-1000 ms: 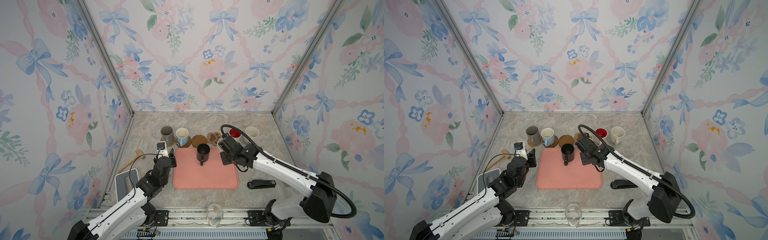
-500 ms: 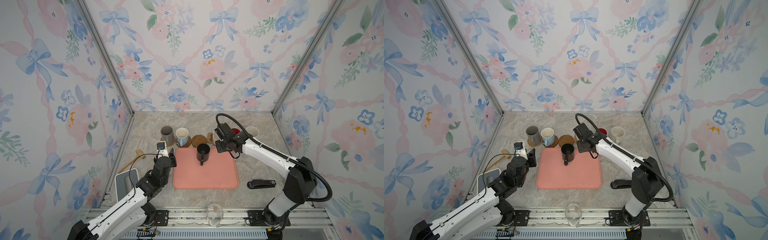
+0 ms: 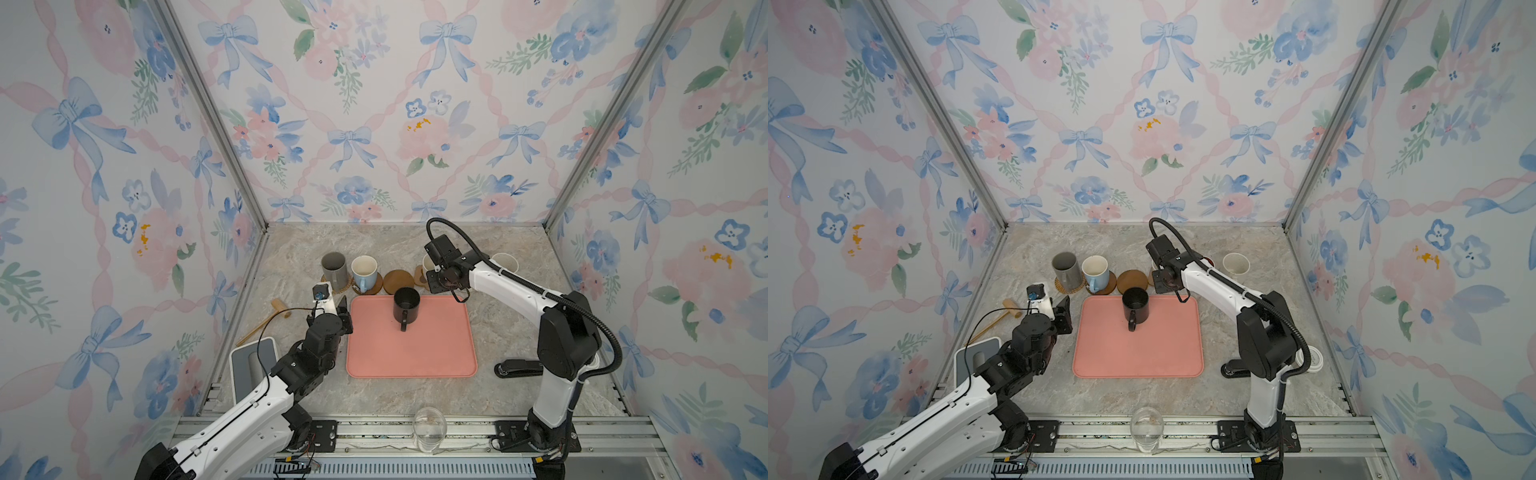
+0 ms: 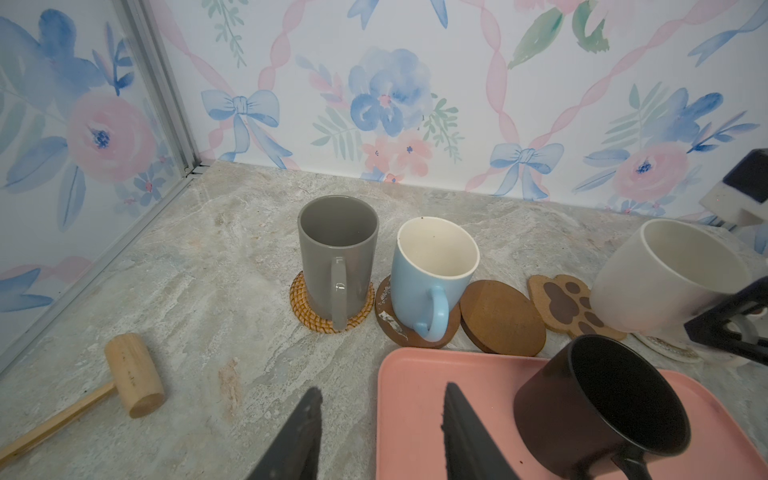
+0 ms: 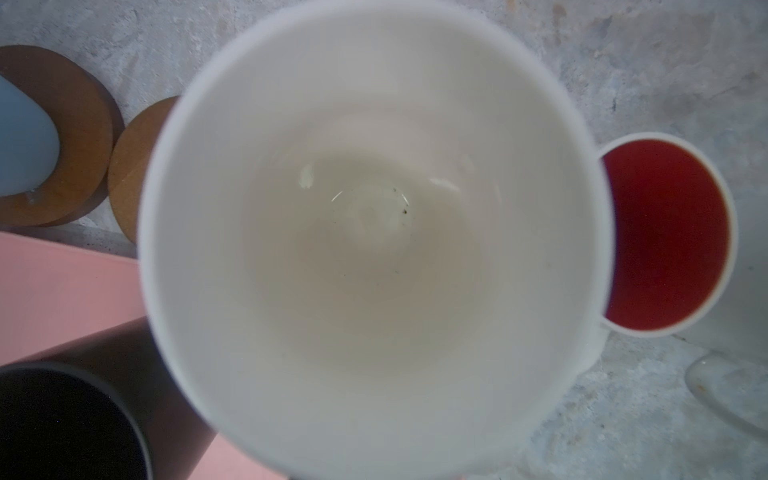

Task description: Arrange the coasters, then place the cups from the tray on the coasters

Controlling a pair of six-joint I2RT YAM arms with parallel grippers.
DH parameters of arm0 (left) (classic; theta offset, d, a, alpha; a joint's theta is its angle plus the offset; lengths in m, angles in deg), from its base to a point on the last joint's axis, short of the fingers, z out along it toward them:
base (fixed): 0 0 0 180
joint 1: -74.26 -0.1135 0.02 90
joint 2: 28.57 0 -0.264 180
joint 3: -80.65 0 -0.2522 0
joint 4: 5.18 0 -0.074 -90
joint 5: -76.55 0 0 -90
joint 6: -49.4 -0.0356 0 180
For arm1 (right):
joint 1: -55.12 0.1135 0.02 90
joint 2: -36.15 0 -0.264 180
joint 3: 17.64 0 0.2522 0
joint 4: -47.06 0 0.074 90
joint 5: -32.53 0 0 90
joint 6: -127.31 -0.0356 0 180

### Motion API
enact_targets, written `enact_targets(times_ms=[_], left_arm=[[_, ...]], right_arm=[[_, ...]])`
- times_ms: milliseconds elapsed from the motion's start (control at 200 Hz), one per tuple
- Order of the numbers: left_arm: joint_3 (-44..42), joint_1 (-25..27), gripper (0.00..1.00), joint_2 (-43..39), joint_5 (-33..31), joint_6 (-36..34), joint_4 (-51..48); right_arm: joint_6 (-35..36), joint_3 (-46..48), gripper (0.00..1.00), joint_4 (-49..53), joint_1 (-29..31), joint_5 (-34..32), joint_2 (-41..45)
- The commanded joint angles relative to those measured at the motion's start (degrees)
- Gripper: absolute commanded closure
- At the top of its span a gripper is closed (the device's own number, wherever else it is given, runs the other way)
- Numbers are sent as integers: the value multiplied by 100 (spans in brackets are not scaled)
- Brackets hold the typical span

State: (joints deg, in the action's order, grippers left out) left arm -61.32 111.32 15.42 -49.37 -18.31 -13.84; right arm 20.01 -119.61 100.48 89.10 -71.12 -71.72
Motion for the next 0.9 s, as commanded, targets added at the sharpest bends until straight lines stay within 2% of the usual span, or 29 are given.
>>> enact_targets(times_ms=[0, 450, 895], left_arm=[[-14, -41, 56, -43, 77, -127, 78], [-35, -39, 56, -77, 159, -104, 146], [-2, -41, 56, -22, 182, -101, 138]], right_arm=[[71, -316, 100, -304, -127, 23, -98], [-98, -593, 100, -493, -338, 341, -642], [-33, -679, 100, -547, -348, 234, -823]])
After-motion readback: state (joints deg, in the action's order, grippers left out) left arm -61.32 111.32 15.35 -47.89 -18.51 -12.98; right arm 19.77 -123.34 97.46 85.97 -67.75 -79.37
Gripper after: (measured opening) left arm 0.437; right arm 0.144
